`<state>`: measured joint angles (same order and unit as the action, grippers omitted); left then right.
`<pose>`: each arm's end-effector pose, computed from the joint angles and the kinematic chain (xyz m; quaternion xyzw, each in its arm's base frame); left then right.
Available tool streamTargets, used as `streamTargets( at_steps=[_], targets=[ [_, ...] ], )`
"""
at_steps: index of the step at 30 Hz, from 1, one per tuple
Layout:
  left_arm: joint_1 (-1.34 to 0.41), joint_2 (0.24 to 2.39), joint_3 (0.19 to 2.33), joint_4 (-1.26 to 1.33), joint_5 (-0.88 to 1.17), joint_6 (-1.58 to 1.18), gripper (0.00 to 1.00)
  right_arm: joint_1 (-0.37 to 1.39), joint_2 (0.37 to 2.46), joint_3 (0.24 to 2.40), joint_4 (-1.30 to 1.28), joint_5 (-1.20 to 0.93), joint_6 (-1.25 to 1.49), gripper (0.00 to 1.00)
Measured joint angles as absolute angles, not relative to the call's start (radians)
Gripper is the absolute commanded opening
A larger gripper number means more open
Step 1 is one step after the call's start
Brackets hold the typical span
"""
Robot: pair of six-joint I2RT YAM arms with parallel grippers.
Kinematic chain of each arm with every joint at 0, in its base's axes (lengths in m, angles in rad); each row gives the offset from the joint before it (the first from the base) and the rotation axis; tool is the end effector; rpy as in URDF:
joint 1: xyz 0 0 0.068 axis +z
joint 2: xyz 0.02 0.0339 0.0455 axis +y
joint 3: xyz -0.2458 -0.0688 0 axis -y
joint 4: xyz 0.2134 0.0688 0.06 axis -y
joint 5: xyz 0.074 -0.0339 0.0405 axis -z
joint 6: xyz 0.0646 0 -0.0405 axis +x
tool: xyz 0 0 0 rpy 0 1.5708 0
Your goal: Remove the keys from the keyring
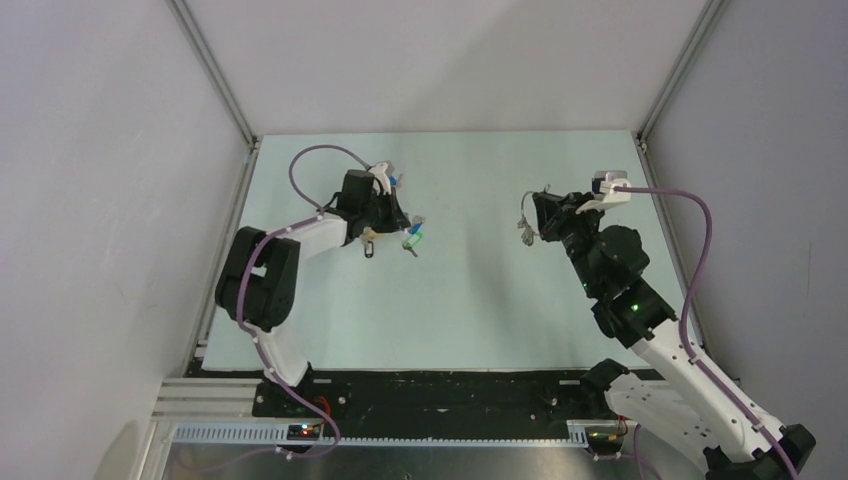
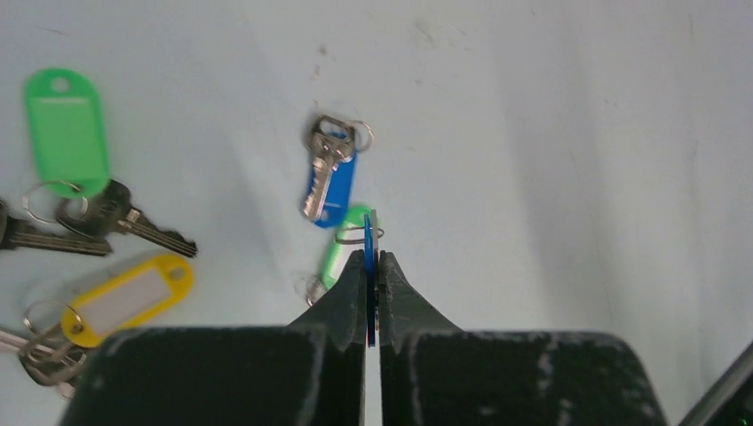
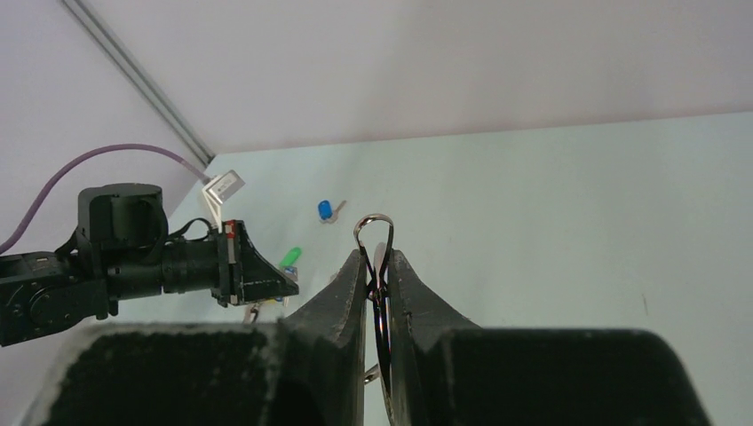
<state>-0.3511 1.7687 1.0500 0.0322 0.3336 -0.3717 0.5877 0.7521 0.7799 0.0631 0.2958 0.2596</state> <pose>0.3429 -0.1481 0.1736 0.0619 0.8920 -0.2896 0.3416 0.1664 0.0882 0.3597 -0.0015 0.6757 0.2097 0.7067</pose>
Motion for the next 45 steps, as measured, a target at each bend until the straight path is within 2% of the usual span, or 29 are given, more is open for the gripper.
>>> streamTargets(
  at_steps=[2, 3, 4, 5, 6, 10, 18, 22, 23, 24, 25, 27, 33, 45],
  targets=[
    [-0.337, 1.794, 1.059, 0.046, 0.321, -0.392, 0.16, 0.577, 0.752, 0.780, 0.049, 0.302, 0.255, 0.00],
    [-0.334, 1.802, 1.063, 0.051, 0.318, -0.398, 0.53, 0.572, 0.753, 0.780, 0.044, 0.303, 0.253, 0.00],
    [-0.329, 1.805, 1.067, 0.057, 0.315, -0.408, 0.76, 0.567, 0.754, 0.780, 0.039, 0.306, 0.253, 0.00],
    [-0.326, 1.805, 1.068, 0.063, 0.311, -0.414, 0.94, 0.561, 0.757, 0.780, 0.034, 0.307, 0.253, 0.00],
    [-0.324, 1.804, 1.069, 0.071, 0.303, -0.422, 0.97, 0.555, 0.761, 0.780, 0.031, 0.306, 0.253, 0.00],
    [-0.322, 1.756, 1.045, 0.082, 0.253, -0.445, 1.00, 0.516, 0.798, 0.780, 0.028, 0.292, 0.258, 0.00],
    [-0.320, 1.402, 0.928, 0.047, 0.165, -0.448, 1.00, 0.374, 1.000, 0.780, 0.057, 0.210, 0.344, 0.00],
    [-0.294, 1.297, 0.891, 0.039, 0.160, -0.479, 1.00, 0.323, 1.126, 0.780, 0.136, 0.148, 0.405, 0.01],
    [-0.279, 1.277, 0.875, 0.039, 0.159, -0.492, 1.00, 0.310, 1.153, 0.782, 0.154, 0.132, 0.419, 0.29],
    [-0.265, 1.259, 0.857, 0.034, 0.157, -0.501, 1.00, 0.294, 1.184, 0.795, 0.168, 0.112, 0.432, 0.48],
    [-0.250, 1.242, 0.840, 0.027, 0.152, -0.513, 1.00, 0.281, 1.210, 0.810, 0.178, 0.102, 0.444, 0.87],
    [-0.226, 1.211, 0.813, 0.006, 0.142, -0.531, 1.00, 0.241, 1.271, 0.871, 0.184, 0.075, 0.468, 0.98],
    [-0.189, 1.111, 0.810, -0.086, 0.094, -0.558, 1.00, 0.185, 1.293, 1.085, 0.103, 0.105, 0.442, 0.99],
    [-0.172, 0.892, 1.135, -0.310, -0.103, -0.399, 1.00, 0.171, 0.858, 1.109, 0.088, 0.203, 0.264, 0.99]
  ],
)
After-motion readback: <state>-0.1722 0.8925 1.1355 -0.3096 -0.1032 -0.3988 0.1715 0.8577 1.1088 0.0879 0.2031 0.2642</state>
